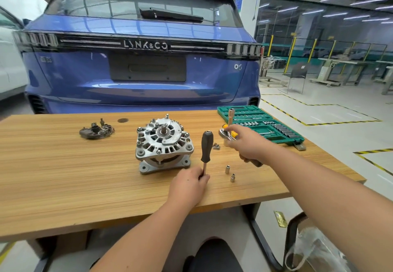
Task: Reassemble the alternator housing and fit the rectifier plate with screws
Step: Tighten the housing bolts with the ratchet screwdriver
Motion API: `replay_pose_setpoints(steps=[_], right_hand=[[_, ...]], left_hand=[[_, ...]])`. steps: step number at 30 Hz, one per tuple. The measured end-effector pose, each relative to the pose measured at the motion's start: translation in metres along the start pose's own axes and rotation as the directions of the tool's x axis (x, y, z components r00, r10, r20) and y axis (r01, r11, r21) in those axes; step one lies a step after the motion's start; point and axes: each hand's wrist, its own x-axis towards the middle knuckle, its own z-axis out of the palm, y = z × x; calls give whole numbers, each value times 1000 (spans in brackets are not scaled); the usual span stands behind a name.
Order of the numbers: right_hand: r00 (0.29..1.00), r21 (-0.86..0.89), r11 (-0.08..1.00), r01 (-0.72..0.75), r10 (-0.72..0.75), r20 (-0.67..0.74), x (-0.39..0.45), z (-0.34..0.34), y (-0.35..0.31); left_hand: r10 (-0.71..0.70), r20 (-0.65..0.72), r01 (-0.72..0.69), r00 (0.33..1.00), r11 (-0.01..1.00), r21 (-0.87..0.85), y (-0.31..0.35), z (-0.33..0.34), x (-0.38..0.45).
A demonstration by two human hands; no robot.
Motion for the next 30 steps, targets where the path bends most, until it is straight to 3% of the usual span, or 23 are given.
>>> replay_pose_setpoints(steps=[3,10,16,30], right_hand=[[992,86,989,122,-125,26,-13,-18,-26],[952,-7,958,286,-283,118,-43,-37,-64],[948,-200,931,305,-277,158,-43,-31,-73],[934,-341,878,336,-263,243,-28,-38,-77]], left_hand=[[-10,-1,10,1000,1000,-9,-6,-5,-5],[-12,1,12,1000,999,-31,-11,-13,-11],[9,-1,-9,1000,998,-58,-13,-11,-10],[63,50,-63,997,998,-13,-19,-12,-6]])
